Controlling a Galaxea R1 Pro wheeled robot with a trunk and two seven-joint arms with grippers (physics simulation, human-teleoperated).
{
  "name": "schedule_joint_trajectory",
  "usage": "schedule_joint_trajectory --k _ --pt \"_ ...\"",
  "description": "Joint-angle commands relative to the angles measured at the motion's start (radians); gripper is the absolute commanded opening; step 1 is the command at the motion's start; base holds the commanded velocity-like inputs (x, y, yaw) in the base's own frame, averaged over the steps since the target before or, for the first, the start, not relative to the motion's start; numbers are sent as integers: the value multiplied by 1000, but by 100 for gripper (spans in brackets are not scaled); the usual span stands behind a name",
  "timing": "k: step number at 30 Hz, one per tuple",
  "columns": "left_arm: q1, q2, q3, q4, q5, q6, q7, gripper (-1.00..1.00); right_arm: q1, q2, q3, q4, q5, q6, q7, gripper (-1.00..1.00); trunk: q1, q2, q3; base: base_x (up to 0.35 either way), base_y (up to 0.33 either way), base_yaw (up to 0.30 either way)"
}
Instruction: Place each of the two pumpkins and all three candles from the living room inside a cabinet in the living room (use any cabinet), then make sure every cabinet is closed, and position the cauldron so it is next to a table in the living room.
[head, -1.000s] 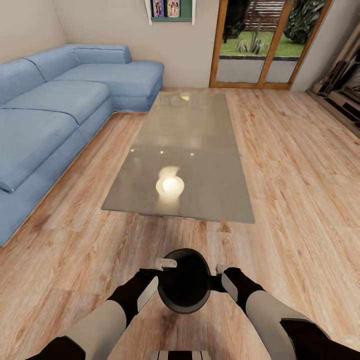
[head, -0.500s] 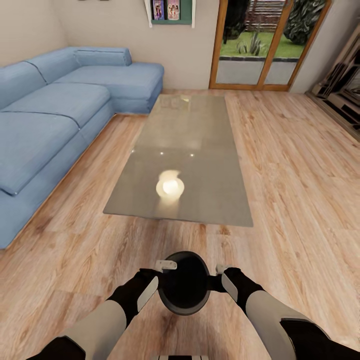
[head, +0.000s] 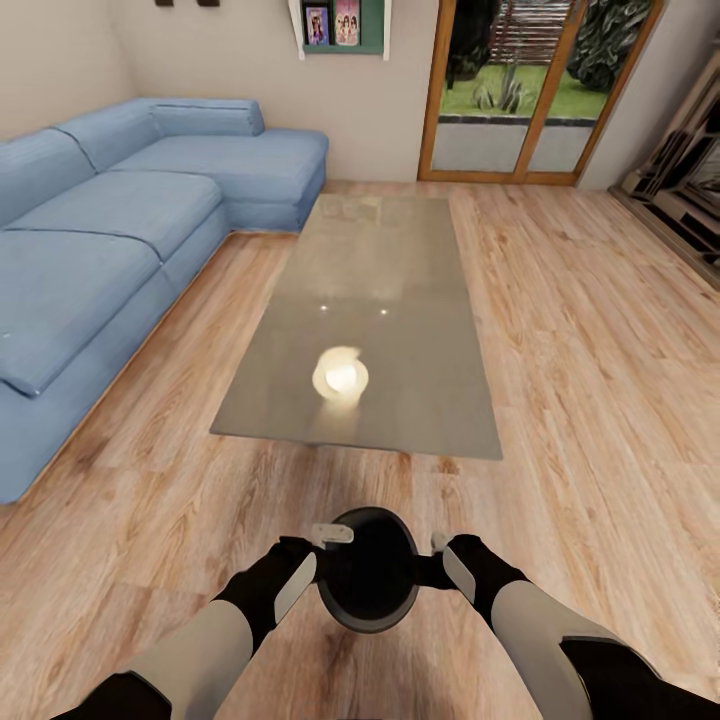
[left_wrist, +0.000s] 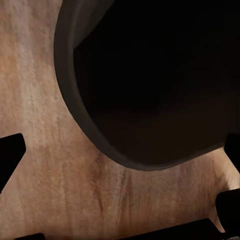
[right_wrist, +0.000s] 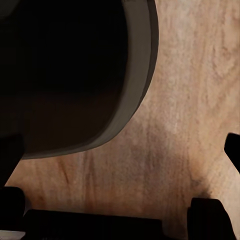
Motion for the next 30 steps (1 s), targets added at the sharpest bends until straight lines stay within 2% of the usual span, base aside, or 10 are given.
schedule_joint_trajectory --k 1,8,17,23,28,30 --pt "0 0 -3 -1 10 7 8 100 0 0 -8 -2 -1 6 0 100 -4 7 3 0 0 0" --pt "0 0 -3 -1 10 27 4 100 0 1 -8 -2 -1 13 -1 100 -31 56 25 0 0 0" --pt "0 0 0 2 10 49 3 100 0 1 -8 -2 -1 64 4 100 -65 119 53 0 0 0" --pt "0 0 4 38 12 50 1 100 0 2 -6 -2 -1 71 1 100 -88 161 72 0 0 0" --pt "0 1 38 46 12 52 -2 100 0 11 -3 3 0 73 2 100 -108 196 87 0 0 0" --pt "0 1 44 48 11 52 -2 100 0 23 -2 7 0 72 3 100 -115 210 93 0 0 0"
